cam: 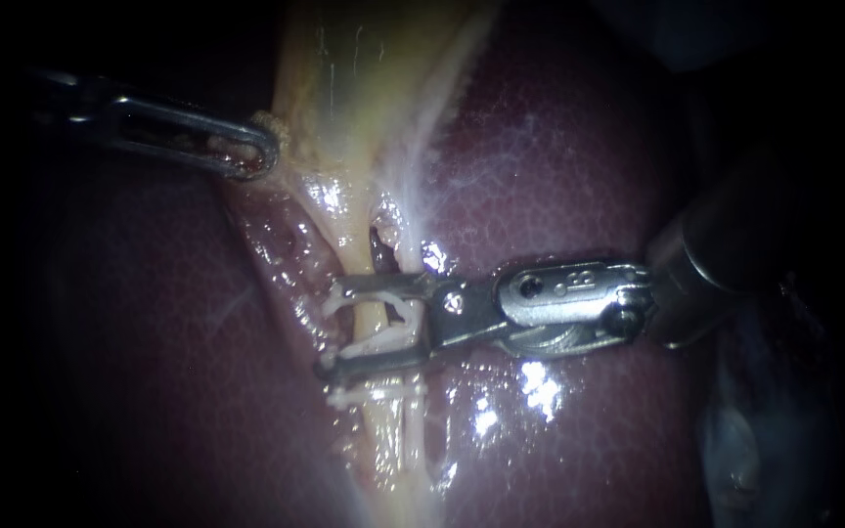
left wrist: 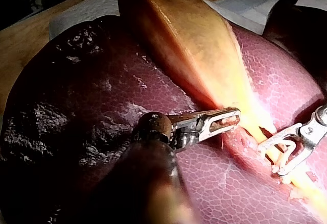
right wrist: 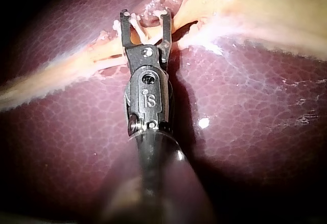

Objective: Clipping third clip left tube

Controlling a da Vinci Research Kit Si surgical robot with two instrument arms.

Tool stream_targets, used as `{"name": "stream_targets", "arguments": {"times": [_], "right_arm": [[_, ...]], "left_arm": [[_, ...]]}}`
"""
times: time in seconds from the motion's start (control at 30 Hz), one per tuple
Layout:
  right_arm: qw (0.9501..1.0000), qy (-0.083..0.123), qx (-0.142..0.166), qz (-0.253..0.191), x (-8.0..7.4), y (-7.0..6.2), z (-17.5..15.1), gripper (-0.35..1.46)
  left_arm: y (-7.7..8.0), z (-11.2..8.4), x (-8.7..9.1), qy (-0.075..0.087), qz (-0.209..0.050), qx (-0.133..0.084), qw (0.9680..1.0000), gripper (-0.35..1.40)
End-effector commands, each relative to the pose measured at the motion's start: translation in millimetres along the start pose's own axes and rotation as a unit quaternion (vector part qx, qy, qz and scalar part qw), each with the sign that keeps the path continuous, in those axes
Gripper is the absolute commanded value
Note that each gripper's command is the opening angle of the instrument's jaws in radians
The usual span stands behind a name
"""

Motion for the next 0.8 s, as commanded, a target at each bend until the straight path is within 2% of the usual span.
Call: {"name": "stream_targets", "arguments": {"times": [0.03,0.2,0.37,0.47,0.67,0.8], "right_arm": [[1.0,0.0,0.0,0.0,0.1,0.0,0.0,0.48],[1.0,0.001,0.003,0.002,1.2,-0.8,-0.6,0.48],[0.9999,0.007,0.011,0.006,3.4,-2.3,-2.7,0.48],[0.9999,0.01,0.012,0.009,4.3,-2.7,-4.3,0.48],[0.9998,0.01,0.006,0.014,3.8,-2.4,-7.5,0.48],[0.9996,0.013,0.005,0.024,2.9,-1.5,-7.6,0.48]], "left_arm": [[0.0,0.0,0.0,0.0,0.0,0.0,1.0,-0.35],[0.0,-0.2,0.0,0.0,0.0,0.001,1.0,-0.35],[0.1,-0.2,-0.1,0.0,0.0,0.001,1.0,-0.35],[0.1,-0.2,-0.1,0.0,0.0,0.001,1.0,-0.35],[0.1,-0.3,-0.2,0.0,-0.001,0.001,1.0,-0.35],[0.2,-0.3,-0.2,0.0,-0.001,0.001,1.0,-0.35]]}}
